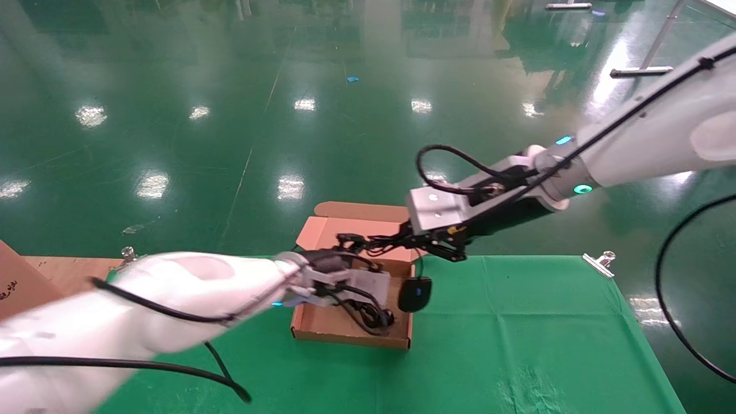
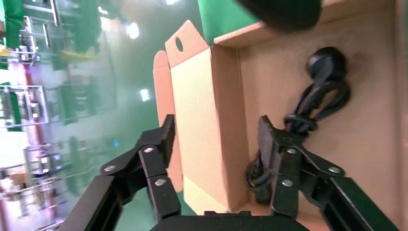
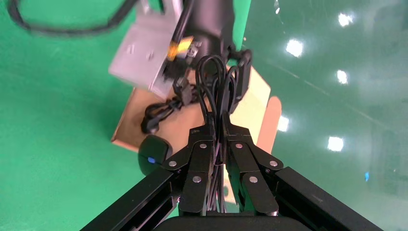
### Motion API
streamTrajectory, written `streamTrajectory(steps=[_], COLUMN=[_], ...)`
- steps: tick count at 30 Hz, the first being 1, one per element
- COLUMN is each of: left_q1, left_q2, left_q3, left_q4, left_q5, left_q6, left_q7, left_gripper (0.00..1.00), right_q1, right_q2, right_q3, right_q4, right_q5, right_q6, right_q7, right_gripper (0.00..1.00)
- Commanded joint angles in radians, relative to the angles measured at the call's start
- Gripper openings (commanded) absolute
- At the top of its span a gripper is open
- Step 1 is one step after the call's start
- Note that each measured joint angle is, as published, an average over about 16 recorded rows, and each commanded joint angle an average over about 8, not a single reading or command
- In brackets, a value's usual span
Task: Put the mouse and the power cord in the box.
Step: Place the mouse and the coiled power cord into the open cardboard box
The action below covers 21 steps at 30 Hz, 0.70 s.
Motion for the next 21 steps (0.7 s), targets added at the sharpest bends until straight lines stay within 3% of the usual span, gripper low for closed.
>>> streamTrajectory(steps=[1, 6, 12, 17, 21], left_q1=[-0.017, 0.000, 0.040, 0.078, 0.113], left_q2=[-0.050, -0.232, -0.388, -0.467, -0.498], left_q3=[-0.014, -0.069, -0.139, -0.197, -0.242], left_q4=[-0.063, -0.192, -0.215, -0.188, -0.145], left_q5=[-0.069, -0.259, -0.453, -0.594, -0.697], left_q6=[0.024, 0.082, 0.142, 0.197, 0.251], left_q7=[0.022, 0.108, 0.226, 0.330, 0.435], left_gripper=[1.00, 1.00, 1.00, 1.00, 1.00], right_q1=[0.006, -0.031, -0.104, -0.166, -0.210], right_q2=[-0.013, -0.031, -0.041, -0.044, -0.045], right_q3=[-0.001, -0.031, -0.129, -0.253, -0.354], right_q4=[0.005, 0.096, 0.267, 0.396, 0.468], right_q5=[-0.002, 0.013, 0.056, 0.113, 0.159], right_q6=[-0.001, 0.036, 0.123, 0.242, 0.391], right_q7=[0.005, 0.061, 0.167, 0.257, 0.311], right_gripper=[0.00, 0.00, 0.00, 0.00, 0.00])
